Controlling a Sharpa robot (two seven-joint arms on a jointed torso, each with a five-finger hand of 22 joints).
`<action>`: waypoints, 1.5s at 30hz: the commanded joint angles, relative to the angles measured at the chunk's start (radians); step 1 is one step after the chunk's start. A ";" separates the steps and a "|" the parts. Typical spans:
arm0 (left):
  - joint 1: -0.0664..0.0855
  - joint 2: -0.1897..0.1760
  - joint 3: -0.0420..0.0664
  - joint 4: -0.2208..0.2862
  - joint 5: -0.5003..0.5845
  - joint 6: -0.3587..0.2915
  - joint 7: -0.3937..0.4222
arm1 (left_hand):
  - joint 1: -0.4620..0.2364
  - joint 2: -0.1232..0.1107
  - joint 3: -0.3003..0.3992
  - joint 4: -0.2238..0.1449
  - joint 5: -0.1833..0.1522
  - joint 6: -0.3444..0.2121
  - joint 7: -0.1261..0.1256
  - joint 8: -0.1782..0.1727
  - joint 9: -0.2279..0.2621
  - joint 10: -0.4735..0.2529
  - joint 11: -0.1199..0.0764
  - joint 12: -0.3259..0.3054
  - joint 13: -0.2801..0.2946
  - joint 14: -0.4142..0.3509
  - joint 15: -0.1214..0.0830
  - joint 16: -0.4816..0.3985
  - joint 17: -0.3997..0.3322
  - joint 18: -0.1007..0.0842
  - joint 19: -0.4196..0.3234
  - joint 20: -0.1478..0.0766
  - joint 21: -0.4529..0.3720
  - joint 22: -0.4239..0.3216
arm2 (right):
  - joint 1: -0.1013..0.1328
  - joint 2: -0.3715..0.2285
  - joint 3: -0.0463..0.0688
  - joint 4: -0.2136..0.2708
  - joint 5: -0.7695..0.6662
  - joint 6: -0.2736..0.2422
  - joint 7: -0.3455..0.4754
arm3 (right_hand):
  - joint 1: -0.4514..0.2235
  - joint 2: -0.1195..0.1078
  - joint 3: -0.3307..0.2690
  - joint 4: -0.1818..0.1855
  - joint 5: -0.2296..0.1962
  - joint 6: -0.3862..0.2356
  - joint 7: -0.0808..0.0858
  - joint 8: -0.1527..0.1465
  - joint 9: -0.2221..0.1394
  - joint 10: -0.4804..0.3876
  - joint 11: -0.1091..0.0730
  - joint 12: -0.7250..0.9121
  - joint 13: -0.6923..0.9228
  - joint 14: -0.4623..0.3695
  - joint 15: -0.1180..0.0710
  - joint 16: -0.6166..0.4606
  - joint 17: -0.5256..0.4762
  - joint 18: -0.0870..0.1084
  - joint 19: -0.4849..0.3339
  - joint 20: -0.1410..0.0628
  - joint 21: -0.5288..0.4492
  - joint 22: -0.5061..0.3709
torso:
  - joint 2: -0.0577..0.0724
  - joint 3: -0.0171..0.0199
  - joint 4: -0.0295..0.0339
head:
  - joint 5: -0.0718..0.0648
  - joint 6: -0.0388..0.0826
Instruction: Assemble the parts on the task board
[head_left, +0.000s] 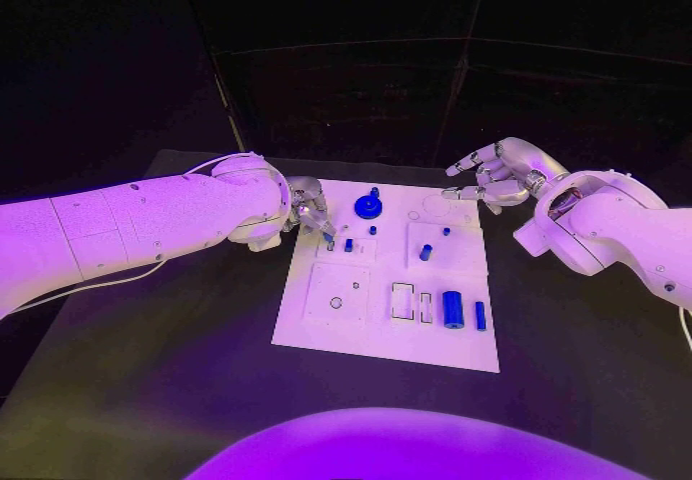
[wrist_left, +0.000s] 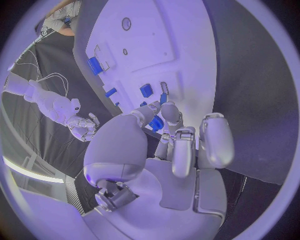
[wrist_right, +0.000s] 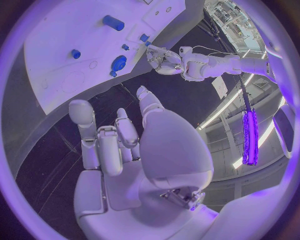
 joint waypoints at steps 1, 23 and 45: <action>0.001 0.002 0.000 0.000 -0.012 0.062 -0.016 | 0.011 -0.003 0.118 -0.110 0.006 0.000 -0.008 0.004 0.013 0.007 -0.005 0.001 -0.001 0.107 -0.006 0.003 0.263 -0.002 0.009 0.000 0.002 -0.001 | 0.001 0.001 0.001 0.000 0.003 0.003 0.010 | 0.000 0.009 -0.002 0.003 0.007 -0.004 -0.001 0.004 -0.001 -0.003 0.000 0.000 -0.001 0.060 -0.003 -0.004 0.076 0.009 -0.009 -0.001 -0.005 -0.001 | 0.000 -0.0005 -0.0002 | 0.000 -0.001; 0.001 0.012 -0.001 -0.009 -0.012 0.096 -0.021 | 0.009 -0.007 0.125 -0.110 0.009 -0.001 -0.008 0.008 0.015 0.019 -0.005 0.025 0.033 0.107 -0.007 0.003 0.263 -0.001 0.009 -0.001 0.000 -0.003 | 0.001 0.002 0.001 0.000 0.003 0.004 0.012 | 0.000 0.009 -0.002 0.003 0.007 -0.004 -0.001 0.004 -0.001 -0.003 0.000 0.000 -0.001 0.060 -0.003 -0.004 0.076 0.009 -0.009 -0.001 -0.005 -0.001 | 0.000 0.0001 0.0003 | 0.001 -0.003; -0.001 0.013 -0.001 0.000 -0.012 0.055 -0.022 | 0.006 -0.009 0.131 -0.107 0.010 -0.001 -0.009 0.012 0.018 0.022 -0.006 0.029 0.038 0.107 -0.007 0.003 0.263 -0.001 0.009 -0.001 0.000 -0.003 | 0.001 0.003 0.001 -0.001 0.003 0.004 0.012 | 0.001 0.010 -0.002 0.004 0.007 -0.004 -0.002 0.005 -0.001 -0.002 -0.001 0.001 0.000 0.060 -0.003 -0.004 0.076 0.009 -0.009 -0.001 -0.005 0.000 | -0.001 0.0002 0.0002 | 0.000 -0.008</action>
